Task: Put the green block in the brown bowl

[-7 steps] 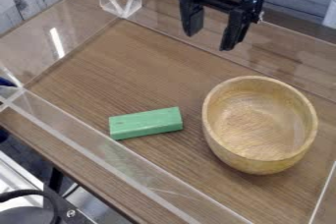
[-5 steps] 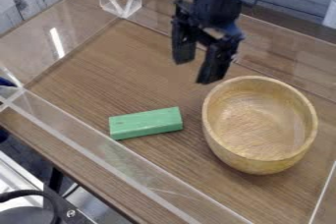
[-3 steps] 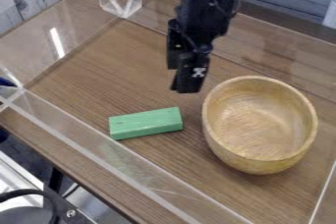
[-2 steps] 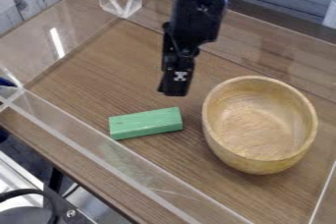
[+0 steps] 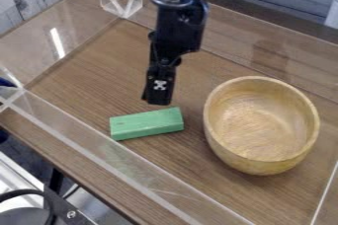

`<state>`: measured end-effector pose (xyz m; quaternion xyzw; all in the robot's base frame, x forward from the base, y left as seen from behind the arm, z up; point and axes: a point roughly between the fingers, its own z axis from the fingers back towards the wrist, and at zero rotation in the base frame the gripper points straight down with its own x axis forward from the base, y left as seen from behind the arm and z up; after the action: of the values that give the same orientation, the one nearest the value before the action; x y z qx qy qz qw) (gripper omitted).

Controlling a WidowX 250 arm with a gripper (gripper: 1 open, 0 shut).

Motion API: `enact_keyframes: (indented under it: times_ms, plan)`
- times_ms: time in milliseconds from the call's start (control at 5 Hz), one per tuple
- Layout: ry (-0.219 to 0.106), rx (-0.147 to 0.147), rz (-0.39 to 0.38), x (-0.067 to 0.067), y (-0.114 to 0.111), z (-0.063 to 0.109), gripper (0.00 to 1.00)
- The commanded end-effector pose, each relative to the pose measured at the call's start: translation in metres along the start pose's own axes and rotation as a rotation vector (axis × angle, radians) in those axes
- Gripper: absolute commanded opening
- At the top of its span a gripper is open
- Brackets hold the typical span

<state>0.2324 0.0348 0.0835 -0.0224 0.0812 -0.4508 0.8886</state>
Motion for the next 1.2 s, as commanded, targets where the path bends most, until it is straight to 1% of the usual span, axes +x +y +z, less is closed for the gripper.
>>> enact_keyframes:
  times_ms: [0, 200, 400, 600, 1000]
  plan:
    - [-0.027, 0.042, -0.021, -0.008, 0.001, 0.005, 1.0]
    - [-0.028, 0.04, -0.057, -0.013, -0.002, -0.006, 1.0]
    - [-0.034, 0.044, -0.092, -0.016, -0.004, -0.018, 1.0]
    - [-0.038, 0.048, -0.102, -0.015, -0.005, -0.026, 1.0]
    - [-0.049, 0.058, -0.11, -0.012, -0.005, -0.032, 1.0]
